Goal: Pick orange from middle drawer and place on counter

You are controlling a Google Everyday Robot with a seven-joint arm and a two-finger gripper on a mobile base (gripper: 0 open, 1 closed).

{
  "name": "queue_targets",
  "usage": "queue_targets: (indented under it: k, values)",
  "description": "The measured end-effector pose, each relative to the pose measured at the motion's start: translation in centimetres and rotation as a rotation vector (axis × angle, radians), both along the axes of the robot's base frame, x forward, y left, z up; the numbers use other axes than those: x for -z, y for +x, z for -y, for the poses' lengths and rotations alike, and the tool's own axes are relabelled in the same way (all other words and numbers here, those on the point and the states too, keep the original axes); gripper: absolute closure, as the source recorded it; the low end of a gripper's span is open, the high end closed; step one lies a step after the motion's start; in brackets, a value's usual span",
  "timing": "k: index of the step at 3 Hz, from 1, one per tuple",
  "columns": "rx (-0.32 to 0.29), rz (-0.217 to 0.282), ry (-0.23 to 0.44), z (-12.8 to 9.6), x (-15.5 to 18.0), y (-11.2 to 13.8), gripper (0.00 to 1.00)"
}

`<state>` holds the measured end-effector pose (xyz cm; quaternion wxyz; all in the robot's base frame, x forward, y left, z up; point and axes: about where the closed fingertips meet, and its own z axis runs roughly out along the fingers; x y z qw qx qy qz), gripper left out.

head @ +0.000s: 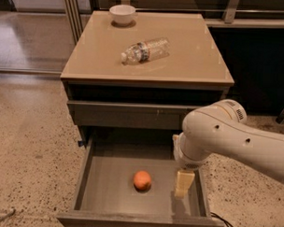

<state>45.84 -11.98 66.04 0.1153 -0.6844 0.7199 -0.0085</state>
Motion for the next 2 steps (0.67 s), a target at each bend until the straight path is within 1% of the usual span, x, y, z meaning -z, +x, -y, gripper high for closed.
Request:
queue_targets:
  k: [1, 2]
  values:
    - [0.039, -0.064, 0.088, -0.37, 1.72, 0.63, 0.00]
    - [0.039, -0.064, 0.088, -0.37, 1.72, 0.63, 0.00]
